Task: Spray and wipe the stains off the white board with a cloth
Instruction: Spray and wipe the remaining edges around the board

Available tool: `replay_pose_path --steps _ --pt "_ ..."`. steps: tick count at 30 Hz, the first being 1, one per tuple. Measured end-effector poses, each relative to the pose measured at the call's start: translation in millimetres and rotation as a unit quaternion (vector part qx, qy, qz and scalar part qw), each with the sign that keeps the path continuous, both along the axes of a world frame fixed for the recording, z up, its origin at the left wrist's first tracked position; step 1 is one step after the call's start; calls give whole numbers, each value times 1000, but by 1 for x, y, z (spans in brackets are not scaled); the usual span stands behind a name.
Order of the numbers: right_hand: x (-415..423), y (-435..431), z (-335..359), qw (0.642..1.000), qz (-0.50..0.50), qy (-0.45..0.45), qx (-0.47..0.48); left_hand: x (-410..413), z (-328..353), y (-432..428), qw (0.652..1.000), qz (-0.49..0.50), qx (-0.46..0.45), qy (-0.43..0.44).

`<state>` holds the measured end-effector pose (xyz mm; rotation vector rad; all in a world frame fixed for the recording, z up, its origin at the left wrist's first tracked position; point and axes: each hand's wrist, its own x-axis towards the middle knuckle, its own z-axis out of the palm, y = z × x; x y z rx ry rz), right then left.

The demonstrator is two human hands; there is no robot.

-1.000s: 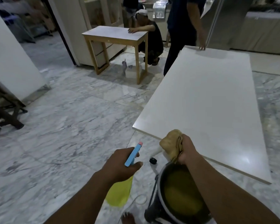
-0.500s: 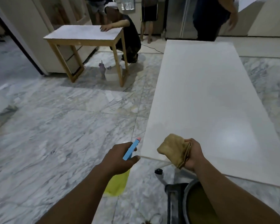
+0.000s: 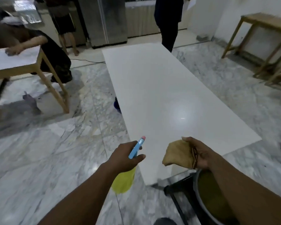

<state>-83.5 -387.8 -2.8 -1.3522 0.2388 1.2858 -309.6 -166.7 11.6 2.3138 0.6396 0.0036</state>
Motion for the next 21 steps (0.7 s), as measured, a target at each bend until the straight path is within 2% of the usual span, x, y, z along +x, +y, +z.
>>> replay_pose_path --steps 3,8,18,21 --pt "-16 -7 -2 999 -39 0 -26 20 -3 21 999 -48 7 -4" --pt "-19 -20 -16 986 -71 -26 -150 68 -2 30 989 -145 -11 -14" --pt "40 6 9 959 41 -125 -252 177 7 41 969 -241 19 -49" --pt "48 9 26 953 31 -142 -267 204 11 36 961 -270 19 -50"
